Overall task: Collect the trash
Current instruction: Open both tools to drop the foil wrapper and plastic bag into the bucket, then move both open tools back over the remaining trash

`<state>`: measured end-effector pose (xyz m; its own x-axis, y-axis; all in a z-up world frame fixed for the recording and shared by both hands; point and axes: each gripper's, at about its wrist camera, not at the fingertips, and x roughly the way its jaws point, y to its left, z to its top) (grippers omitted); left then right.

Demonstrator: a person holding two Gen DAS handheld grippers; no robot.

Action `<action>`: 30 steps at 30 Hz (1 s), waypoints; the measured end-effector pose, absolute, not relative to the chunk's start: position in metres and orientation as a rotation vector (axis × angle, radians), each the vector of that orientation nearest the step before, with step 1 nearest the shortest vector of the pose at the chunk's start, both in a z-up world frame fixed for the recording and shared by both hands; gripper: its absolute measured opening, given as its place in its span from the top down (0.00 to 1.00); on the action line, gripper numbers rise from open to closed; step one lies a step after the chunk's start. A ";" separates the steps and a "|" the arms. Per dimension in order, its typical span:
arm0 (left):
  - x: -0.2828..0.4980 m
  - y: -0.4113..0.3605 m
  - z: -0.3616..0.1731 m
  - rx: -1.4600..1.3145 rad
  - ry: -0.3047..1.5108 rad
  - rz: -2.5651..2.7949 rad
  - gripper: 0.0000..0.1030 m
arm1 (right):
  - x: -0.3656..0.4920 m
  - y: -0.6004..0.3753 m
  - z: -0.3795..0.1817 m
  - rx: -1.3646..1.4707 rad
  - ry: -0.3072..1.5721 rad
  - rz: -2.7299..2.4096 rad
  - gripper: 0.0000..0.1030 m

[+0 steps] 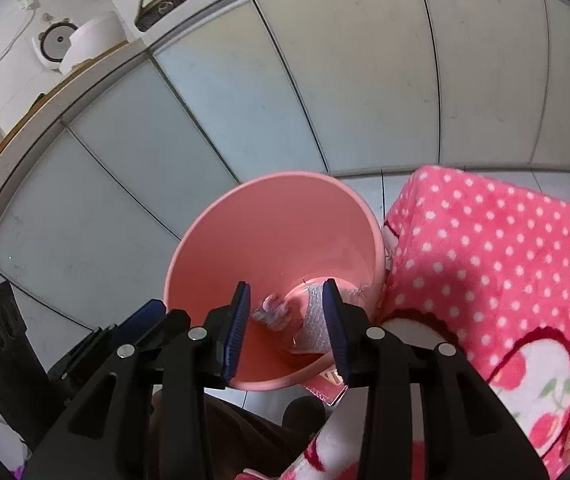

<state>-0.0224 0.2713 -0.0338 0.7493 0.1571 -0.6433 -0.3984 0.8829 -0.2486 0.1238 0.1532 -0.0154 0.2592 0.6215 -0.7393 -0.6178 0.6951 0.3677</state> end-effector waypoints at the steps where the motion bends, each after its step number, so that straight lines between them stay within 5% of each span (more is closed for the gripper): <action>1: -0.024 0.270 -0.032 -0.391 0.654 0.309 0.58 | 0.122 0.150 -0.014 0.000 0.997 0.840 0.63; 30: -0.014 0.125 0.020 -0.234 0.664 0.039 0.58 | 0.060 -0.083 0.018 0.059 0.878 0.616 0.63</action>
<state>-0.0138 0.1254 0.0201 0.7877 -0.0392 -0.6149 -0.1100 0.9730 -0.2029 0.0604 -0.0833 0.0176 0.4779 0.5276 -0.7023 -0.4803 0.8264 0.2940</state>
